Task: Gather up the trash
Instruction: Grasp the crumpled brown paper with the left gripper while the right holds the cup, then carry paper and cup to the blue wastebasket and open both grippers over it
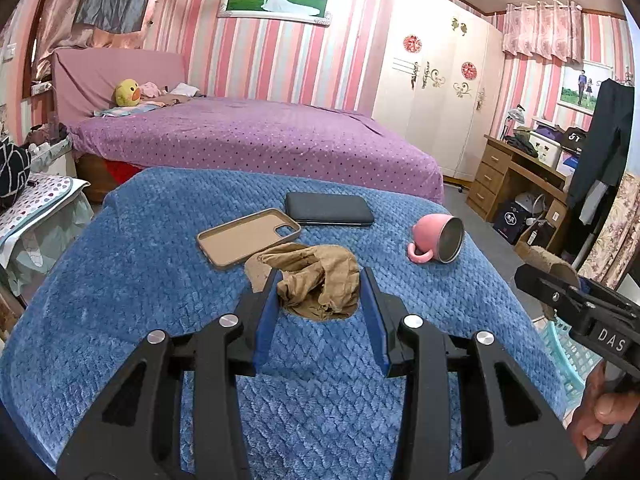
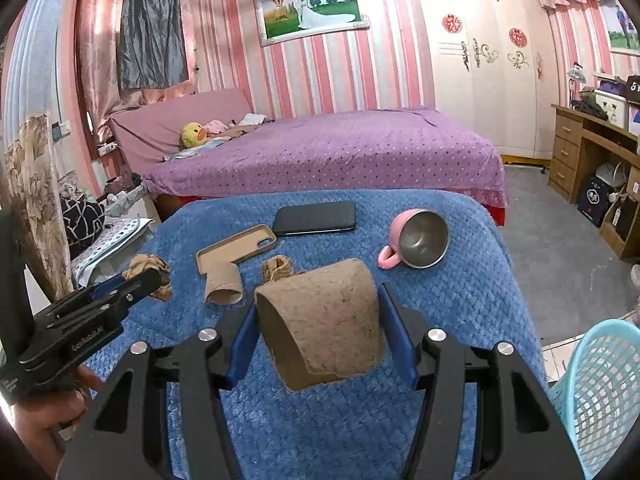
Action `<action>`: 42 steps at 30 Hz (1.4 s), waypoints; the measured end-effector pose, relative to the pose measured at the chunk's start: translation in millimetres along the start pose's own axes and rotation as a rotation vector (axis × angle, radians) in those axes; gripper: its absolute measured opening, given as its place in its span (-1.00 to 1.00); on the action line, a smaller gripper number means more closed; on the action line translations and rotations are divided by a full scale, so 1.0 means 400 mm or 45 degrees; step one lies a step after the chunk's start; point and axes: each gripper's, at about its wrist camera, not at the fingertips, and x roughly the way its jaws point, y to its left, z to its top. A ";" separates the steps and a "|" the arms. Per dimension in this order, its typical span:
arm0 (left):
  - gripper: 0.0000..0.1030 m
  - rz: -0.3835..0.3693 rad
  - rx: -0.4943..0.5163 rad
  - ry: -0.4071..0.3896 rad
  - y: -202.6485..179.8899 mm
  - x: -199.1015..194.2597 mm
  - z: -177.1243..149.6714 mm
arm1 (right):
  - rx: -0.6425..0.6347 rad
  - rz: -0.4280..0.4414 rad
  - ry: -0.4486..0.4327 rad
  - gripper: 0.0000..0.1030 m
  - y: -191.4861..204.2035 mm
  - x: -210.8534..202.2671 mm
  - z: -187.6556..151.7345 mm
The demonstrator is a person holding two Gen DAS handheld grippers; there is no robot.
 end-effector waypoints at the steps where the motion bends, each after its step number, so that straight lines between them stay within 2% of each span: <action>1: -0.26 -0.006 0.004 0.001 -0.003 0.001 0.001 | 0.003 -0.007 -0.003 0.09 -0.005 -0.002 0.002; 14: -0.26 -0.034 0.015 0.001 -0.043 0.010 0.004 | 0.013 -0.037 -0.042 0.09 -0.050 -0.042 0.018; 42: -0.26 -0.069 0.030 0.001 -0.089 -0.003 0.004 | 0.009 -0.119 -0.053 0.09 -0.134 -0.093 0.014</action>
